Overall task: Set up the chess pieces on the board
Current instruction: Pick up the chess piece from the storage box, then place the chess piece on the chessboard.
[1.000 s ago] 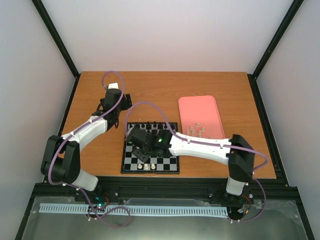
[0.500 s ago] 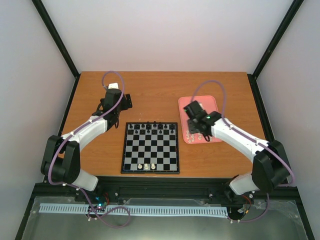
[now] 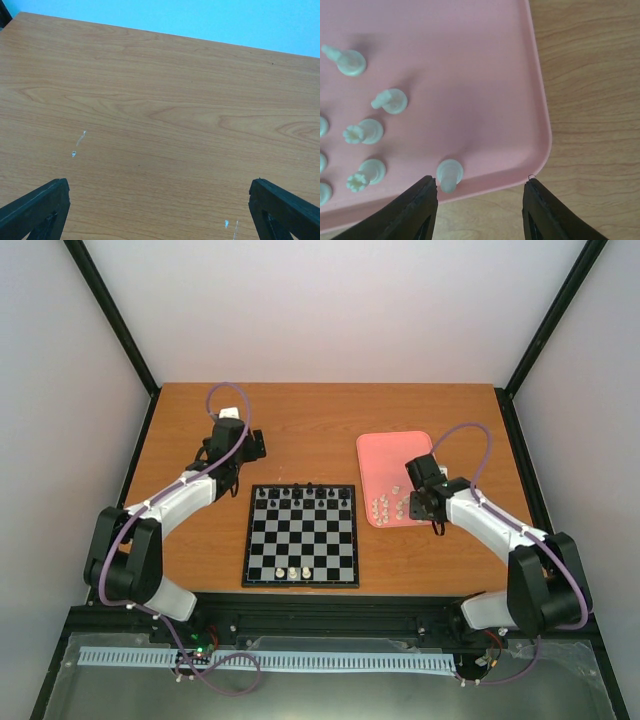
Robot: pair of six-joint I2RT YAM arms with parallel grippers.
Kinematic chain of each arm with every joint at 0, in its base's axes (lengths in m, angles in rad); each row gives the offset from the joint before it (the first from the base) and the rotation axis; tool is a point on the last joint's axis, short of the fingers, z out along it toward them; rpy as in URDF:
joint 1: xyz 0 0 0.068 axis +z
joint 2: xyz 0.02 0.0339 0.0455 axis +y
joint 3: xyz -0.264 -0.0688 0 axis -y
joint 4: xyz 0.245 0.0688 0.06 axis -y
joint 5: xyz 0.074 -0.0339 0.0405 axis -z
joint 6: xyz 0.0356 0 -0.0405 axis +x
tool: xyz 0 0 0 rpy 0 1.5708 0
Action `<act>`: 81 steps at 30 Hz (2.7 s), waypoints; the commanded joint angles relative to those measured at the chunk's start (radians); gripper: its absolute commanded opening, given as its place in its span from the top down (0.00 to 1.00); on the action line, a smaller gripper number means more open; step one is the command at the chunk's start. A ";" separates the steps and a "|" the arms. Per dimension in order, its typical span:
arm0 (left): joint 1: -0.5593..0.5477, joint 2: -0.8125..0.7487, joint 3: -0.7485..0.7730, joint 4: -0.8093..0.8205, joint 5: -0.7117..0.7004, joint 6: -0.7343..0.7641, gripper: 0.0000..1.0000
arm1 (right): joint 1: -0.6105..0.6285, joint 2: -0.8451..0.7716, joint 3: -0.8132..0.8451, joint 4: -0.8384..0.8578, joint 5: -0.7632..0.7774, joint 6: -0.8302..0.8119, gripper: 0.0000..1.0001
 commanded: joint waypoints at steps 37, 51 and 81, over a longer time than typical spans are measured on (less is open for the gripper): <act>-0.002 0.003 0.027 0.014 -0.006 0.011 0.00 | -0.058 0.139 -0.051 0.158 -0.119 -0.014 0.64; -0.002 0.003 0.025 0.011 -0.015 0.010 0.00 | -0.058 0.124 -0.053 0.158 -0.132 -0.012 0.97; -0.002 0.027 0.041 0.001 -0.031 0.020 0.00 | 0.756 0.129 0.197 0.066 -0.325 -0.043 0.97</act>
